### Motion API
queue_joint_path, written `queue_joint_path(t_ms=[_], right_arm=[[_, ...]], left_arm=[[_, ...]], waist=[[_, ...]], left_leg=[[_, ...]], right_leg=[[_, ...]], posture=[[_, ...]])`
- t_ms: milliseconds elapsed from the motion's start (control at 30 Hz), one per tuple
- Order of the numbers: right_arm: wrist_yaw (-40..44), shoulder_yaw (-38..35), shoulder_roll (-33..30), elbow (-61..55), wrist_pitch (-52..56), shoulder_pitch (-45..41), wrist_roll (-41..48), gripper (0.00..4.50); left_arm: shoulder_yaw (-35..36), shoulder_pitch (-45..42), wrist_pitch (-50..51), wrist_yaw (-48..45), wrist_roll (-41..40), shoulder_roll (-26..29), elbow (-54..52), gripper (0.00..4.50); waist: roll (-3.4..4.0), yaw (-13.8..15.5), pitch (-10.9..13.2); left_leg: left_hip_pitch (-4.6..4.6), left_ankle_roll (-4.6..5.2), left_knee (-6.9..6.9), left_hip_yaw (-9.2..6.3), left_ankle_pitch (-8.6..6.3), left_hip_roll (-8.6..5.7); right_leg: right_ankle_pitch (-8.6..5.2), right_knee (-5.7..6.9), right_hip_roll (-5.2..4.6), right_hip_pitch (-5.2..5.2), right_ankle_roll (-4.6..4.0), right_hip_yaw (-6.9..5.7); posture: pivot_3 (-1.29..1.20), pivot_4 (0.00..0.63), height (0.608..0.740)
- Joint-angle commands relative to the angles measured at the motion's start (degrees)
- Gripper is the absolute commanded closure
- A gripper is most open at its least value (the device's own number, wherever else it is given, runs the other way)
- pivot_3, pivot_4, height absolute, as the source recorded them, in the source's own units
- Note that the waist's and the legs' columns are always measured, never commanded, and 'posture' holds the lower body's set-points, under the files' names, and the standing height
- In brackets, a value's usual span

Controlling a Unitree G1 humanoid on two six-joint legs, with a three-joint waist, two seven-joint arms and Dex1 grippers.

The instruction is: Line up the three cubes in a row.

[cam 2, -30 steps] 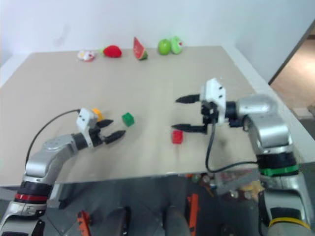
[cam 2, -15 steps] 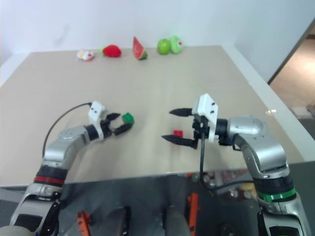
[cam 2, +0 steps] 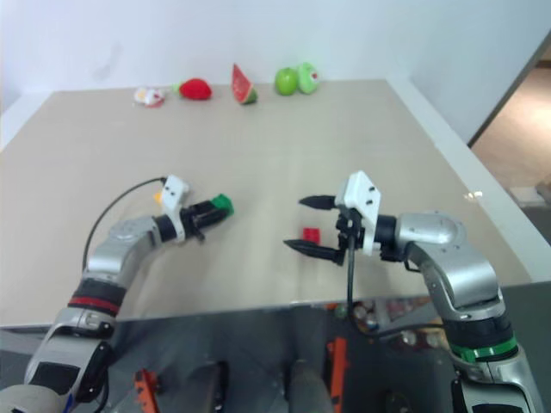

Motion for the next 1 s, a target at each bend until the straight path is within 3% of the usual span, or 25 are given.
queue_joint_path(t_ms=[33, 333, 533, 1000], right_arm=[[0.53, -2.25, -1.53, -1.94, -0.34, 1.08, 1.24, 0.00], [7.59, -10.85, -9.51, 5.43, -3.02, 9.37, 3.14, 0.00], [9.94, -13.50, -11.64, 9.05, -3.81, 11.20, 3.57, 0.00], [7.81, -14.38, -11.47, 6.17, -2.48, 13.16, 4.61, 0.00]], left_arm=[[-0.57, -2.06, -2.00, -2.43, 1.13, 0.48, -0.53, 3.20], [-7.45, -3.60, -1.54, -21.47, -1.40, 1.58, -9.90, 3.20], [-11.02, -6.61, -4.14, -27.88, 0.58, 0.13, -5.27, 3.20], [-12.13, -10.74, -15.64, -27.81, 6.46, -4.38, 9.98, 3.20]], waist=[[0.00, 0.01, 0.00], [0.00, 0.12, 0.00], [0.00, -0.04, 0.00], [0.01, 0.10, 0.00]], left_leg=[[-0.01, 0.00, 0.00, 0.00, 0.00, 0.00], [-0.30, 0.00, 0.00, -0.01, 0.00, -0.01], [-0.38, 0.03, 0.11, -0.01, -0.01, 0.03], [-0.63, 0.16, 0.50, -0.02, -0.10, 0.08]], right_leg=[[0.00, 0.00, 0.00, 0.00, 0.00, 0.00], [0.14, -0.50, 0.00, 0.02, 0.18, -0.03], [0.30, -0.65, 0.07, 0.02, 0.19, -0.01], [0.38, -0.68, 0.15, 0.01, 0.29, 0.02]], posture=[[0.00, 0.150, 0.740], [0.00, 0.150, 0.740], [0.00, 0.150, 0.740], [0.00, 0.150, 0.740]])
